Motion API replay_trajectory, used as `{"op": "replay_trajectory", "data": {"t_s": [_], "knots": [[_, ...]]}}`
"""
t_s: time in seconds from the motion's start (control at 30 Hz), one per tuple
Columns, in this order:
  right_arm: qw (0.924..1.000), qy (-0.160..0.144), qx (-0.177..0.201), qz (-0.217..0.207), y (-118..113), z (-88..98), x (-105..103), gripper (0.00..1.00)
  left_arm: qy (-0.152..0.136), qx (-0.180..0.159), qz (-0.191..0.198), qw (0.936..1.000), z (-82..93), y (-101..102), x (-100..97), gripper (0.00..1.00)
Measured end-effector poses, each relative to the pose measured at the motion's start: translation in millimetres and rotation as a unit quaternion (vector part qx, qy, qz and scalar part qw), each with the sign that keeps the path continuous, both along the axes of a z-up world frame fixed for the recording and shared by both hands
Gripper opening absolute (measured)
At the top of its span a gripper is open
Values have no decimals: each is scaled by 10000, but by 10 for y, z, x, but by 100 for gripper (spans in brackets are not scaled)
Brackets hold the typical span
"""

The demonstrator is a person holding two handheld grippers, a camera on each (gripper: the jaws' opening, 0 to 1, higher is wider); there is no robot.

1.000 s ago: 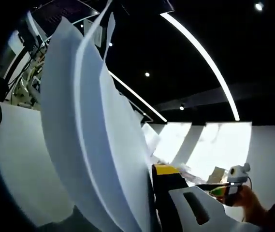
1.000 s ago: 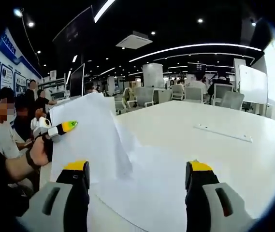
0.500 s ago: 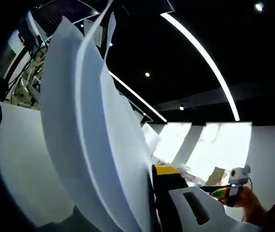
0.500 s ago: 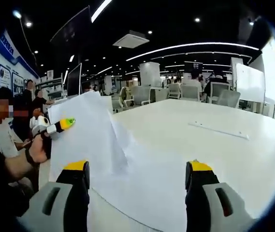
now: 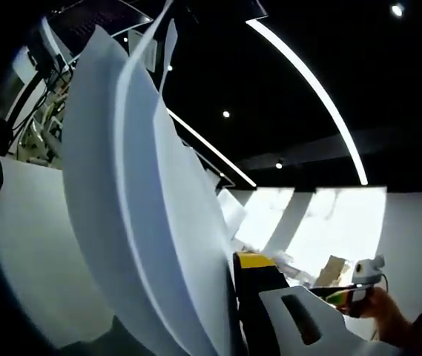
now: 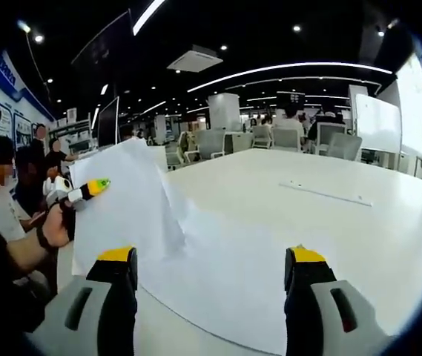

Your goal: Organize the stack of printing papers by aligning and flattening the scattered papers on the table

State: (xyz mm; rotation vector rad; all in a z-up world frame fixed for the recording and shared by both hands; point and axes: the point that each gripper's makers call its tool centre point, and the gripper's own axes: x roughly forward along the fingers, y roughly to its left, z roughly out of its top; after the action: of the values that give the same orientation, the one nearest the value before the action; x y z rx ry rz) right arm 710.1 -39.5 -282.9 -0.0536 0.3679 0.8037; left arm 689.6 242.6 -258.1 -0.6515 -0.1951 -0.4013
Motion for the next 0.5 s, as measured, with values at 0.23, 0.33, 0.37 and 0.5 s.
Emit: {"op": "replay_trajectory", "data": {"t_s": [0.23, 0.33, 0.37, 0.5], "knots": [[9999, 15, -22, -114, -91, -23, -24, 77, -6, -4, -1, 10000, 2, 3, -3, 10], [9999, 29, -37, -134, -117, -42, -29, 77, -8, -10, -1, 10000, 3, 5, -4, 10], [9999, 34, -45, -145, -126, -50, -29, 77, -8, -11, -1, 10000, 4, 6, -6, 10], [9998, 60, -57, -181, -157, -72, -33, 77, -10, -13, 0, 10000, 5, 7, -8, 10]]}}
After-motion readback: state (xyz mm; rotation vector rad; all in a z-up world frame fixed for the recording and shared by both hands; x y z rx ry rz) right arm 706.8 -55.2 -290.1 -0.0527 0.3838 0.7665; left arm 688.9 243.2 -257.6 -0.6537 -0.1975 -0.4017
